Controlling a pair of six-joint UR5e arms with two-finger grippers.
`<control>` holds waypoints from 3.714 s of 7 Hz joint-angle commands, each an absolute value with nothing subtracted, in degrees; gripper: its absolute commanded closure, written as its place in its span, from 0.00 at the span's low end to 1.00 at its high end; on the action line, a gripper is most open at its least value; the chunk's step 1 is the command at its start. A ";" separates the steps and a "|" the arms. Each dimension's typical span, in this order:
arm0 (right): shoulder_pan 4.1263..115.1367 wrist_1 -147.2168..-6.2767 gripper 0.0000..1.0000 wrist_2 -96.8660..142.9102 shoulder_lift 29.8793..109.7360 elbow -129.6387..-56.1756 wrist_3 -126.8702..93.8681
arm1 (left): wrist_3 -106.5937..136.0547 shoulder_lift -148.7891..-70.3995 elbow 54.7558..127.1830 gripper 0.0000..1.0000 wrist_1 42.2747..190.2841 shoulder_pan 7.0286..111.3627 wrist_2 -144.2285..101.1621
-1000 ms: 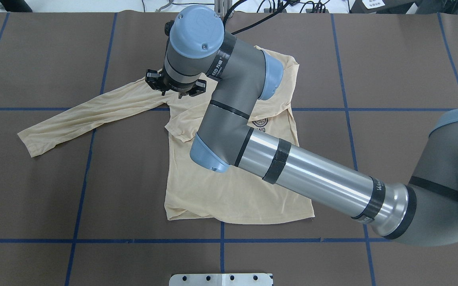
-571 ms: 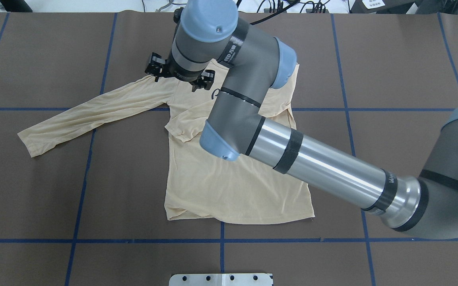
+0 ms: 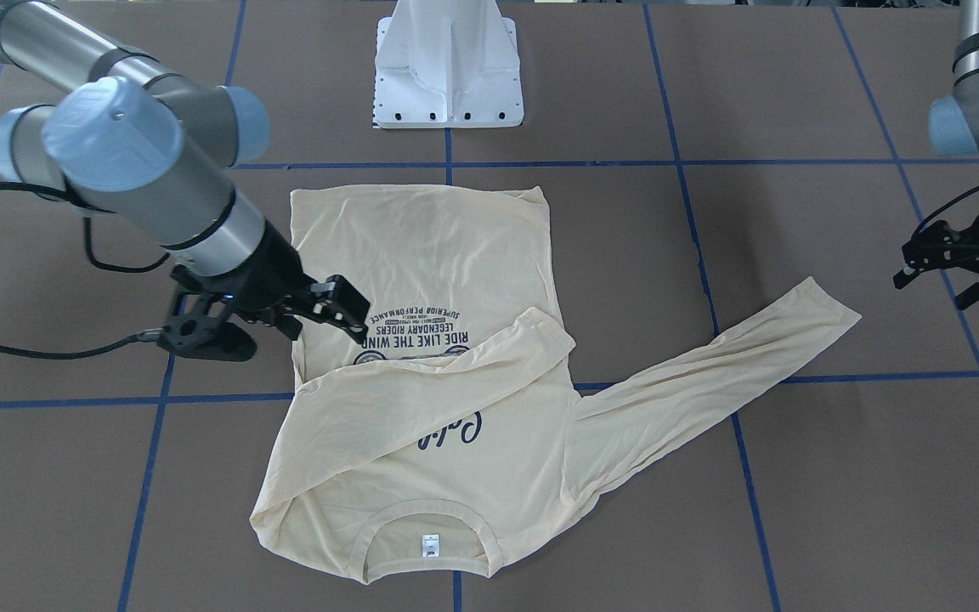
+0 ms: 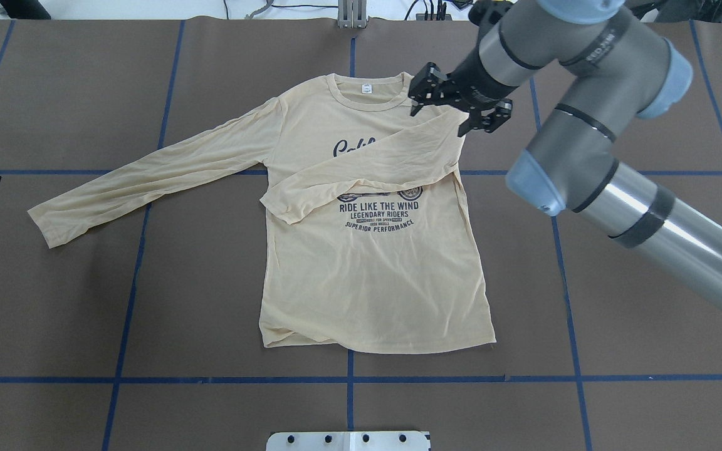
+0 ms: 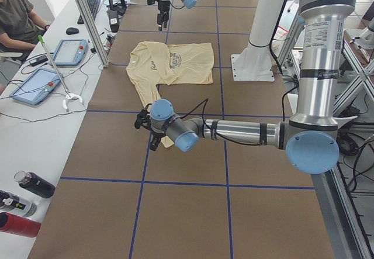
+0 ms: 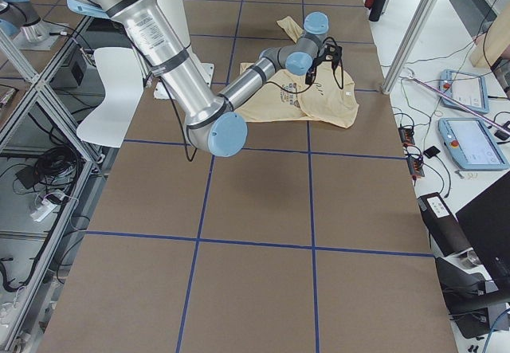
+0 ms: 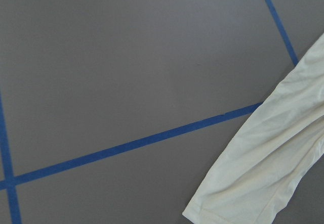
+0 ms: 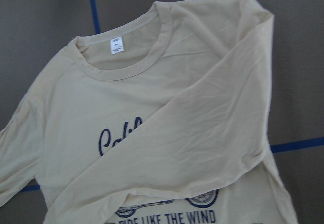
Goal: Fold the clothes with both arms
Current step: 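Release the sleeve and withdraw the right gripper while the left gripper approaches the other cuff, then grasp the other sleeve cuff with the left gripper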
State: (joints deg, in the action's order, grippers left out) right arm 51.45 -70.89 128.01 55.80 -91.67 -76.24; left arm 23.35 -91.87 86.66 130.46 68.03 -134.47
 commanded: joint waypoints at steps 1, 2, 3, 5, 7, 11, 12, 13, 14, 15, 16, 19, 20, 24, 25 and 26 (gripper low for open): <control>57.11 -70.75 0.08 131.91 65.37 -95.36 -68.15 | 23.55 -94.92 81.05 0.02 131.31 62.95 -134.47; 57.65 -70.75 0.10 131.75 67.65 -95.27 -66.90 | 23.73 -95.10 80.43 0.03 131.31 61.80 -134.47; 58.53 -70.66 0.10 131.66 68.55 -95.01 -64.97 | 23.64 -95.18 79.72 0.11 131.22 61.44 -134.47; 58.36 -70.66 0.10 131.05 68.99 -94.75 -64.78 | 23.64 -95.36 78.23 0.36 131.31 61.44 -134.47; 58.36 -70.58 0.11 131.13 68.91 -94.83 -64.78 | 23.56 -95.45 77.61 0.50 131.31 61.44 -134.47; 58.45 -70.58 0.11 131.05 68.91 -95.27 -64.78 | 23.55 -97.29 75.50 0.68 131.31 61.44 -134.56; 58.45 -70.58 0.11 131.04 68.82 -95.27 -64.86 | 23.64 -97.29 75.67 1.00 131.31 61.44 -134.73; 58.45 -70.58 0.11 131.04 68.82 -95.45 -64.95 | 23.47 -97.21 75.76 1.00 131.31 61.44 -134.65; 58.45 -70.58 0.11 131.13 68.73 -95.80 -65.04 | 23.73 -97.03 77.07 1.00 131.22 61.70 -134.82; 58.53 -70.66 0.12 131.05 68.64 -95.80 -64.95 | 23.99 -96.25 80.56 1.00 131.05 61.96 -134.74; 59.32 -70.66 0.12 131.31 68.64 -95.80 -64.86 | 28.78 -95.72 87.21 1.00 130.61 62.57 -134.65; 63.88 -70.93 0.01 131.92 71.26 -95.36 -60.24 | 55.90 -102.17 96.68 1.00 129.82 62.14 -132.20; 65.46 -71.62 0.00 131.92 72.24 -94.84 -54.46 | 60.08 -108.05 96.51 1.00 126.07 60.31 -132.10; 67.32 -71.02 0.00 131.84 74.61 -92.73 -48.97 | 78.89 -127.49 93.62 1.00 115.14 50.47 -124.30; 67.93 -71.02 0.01 131.84 74.88 -91.85 -46.95 | 82.41 -133.01 89.34 1.00 115.31 47.49 -120.01; 68.11 -70.84 0.01 131.66 75.40 -91.32 -46.50 | 83.14 -137.59 85.73 1.00 115.49 45.29 -116.23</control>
